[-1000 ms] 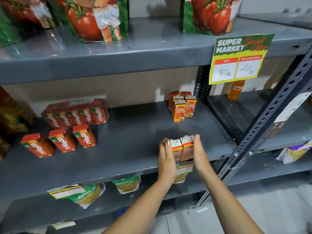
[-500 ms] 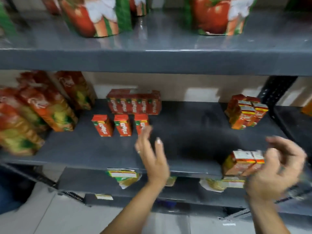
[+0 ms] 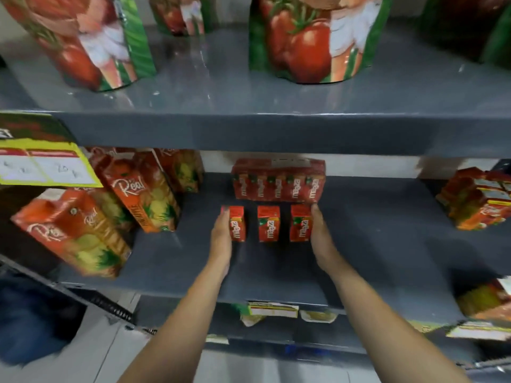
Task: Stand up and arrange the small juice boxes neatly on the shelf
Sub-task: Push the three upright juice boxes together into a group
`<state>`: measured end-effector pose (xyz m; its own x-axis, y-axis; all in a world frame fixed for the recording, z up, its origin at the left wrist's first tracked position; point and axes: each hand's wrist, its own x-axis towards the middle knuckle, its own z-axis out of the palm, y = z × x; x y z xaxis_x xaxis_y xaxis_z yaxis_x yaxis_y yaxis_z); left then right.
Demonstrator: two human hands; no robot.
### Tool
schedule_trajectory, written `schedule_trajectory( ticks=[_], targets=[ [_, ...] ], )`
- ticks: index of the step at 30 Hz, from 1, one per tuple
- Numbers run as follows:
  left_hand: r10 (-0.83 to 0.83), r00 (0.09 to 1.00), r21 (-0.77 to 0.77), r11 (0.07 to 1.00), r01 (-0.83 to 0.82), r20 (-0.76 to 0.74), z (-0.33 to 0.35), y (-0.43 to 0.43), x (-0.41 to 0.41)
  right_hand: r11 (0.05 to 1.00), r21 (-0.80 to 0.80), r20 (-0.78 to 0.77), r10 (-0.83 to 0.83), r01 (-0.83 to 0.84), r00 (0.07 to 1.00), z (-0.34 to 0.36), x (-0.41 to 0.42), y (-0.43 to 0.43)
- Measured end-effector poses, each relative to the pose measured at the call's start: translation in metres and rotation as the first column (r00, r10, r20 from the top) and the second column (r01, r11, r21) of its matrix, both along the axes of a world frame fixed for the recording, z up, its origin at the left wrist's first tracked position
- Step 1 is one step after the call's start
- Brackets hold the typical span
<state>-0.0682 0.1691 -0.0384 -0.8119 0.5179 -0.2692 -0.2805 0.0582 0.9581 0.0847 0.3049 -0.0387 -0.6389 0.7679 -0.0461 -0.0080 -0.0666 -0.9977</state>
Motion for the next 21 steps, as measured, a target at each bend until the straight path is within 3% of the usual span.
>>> schedule_trajectory(
  ticks=[9, 15, 21],
  targets=[
    [-0.175, 0.984, 0.076, 0.982, 0.172, 0.034, 0.007, 0.008, 0.016, 0.991, -0.117, -0.004, -0.066, 0.066, 0.998, 0.004, -0.024, -0.038],
    [-0.207, 0.975, 0.013, 0.978, 0.207, 0.075, 0.0, -0.016, 0.032, 0.964, -0.203, 0.072, -0.161, 0.172, 0.984, -0.002, -0.01, -0.056],
    [-0.228, 0.961, 0.055, 0.974, 0.222, 0.155, -0.002, -0.055, 0.066, 0.942, -0.274, 0.097, -0.171, 0.192, 0.98, -0.018, 0.033, -0.093]
  ],
)
